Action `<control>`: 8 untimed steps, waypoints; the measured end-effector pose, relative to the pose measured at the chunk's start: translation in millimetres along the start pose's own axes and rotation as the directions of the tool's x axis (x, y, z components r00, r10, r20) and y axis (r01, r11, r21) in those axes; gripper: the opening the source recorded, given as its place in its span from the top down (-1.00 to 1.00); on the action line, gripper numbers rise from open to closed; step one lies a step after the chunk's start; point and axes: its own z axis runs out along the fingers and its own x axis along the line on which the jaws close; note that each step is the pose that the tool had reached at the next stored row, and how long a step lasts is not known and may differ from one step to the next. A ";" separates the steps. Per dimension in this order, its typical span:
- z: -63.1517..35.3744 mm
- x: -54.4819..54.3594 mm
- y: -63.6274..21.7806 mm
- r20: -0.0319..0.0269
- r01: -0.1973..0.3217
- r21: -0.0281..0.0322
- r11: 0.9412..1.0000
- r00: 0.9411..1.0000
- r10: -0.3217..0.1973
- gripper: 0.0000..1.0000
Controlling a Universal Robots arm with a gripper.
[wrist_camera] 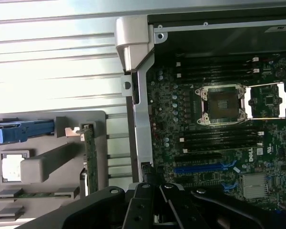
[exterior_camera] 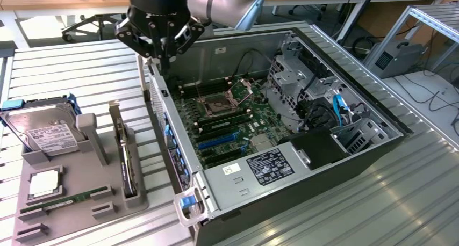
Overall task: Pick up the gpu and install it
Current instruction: 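Reach for the gpu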
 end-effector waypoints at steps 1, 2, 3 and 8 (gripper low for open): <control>0.0 0.3 0.0 0.000 0.000 0.000 1.000 1.000 0.000 0.79; 0.0 0.5 0.0 0.000 0.000 0.000 1.000 1.000 0.000 0.79; 0.0 0.8 -0.1 0.000 0.000 0.000 1.000 1.000 0.000 0.79; -0.1 2.0 -0.2 0.000 0.000 0.000 1.000 1.000 0.000 0.79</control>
